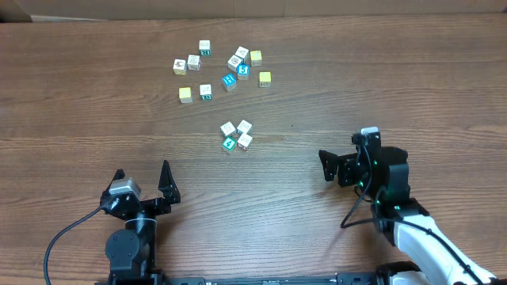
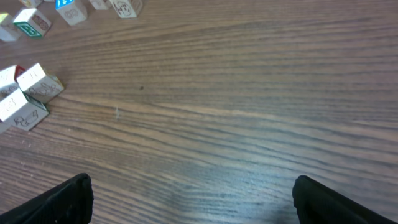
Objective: Form a circle
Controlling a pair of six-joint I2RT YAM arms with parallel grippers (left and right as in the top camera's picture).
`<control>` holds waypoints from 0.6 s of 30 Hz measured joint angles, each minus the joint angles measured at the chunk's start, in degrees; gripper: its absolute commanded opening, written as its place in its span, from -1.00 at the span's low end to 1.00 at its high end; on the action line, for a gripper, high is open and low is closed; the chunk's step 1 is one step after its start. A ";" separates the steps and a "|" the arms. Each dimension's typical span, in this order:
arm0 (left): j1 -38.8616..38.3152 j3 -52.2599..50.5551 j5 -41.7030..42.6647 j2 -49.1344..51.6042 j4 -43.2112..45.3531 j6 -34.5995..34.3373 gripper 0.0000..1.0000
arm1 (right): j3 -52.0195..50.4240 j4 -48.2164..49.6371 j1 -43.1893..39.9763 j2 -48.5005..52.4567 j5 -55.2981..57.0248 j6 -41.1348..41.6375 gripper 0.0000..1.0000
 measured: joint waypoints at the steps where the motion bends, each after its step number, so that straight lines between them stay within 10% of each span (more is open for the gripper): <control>1: 0.00 0.00 0.00 0.00 -0.02 0.00 0.99 | -1.11 1.46 -0.22 -0.39 -0.22 0.02 1.00; 18: 0.00 0.00 0.00 0.00 -0.02 0.00 0.99 | -14.51 11.61 -4.63 -8.76 -1.92 0.22 1.00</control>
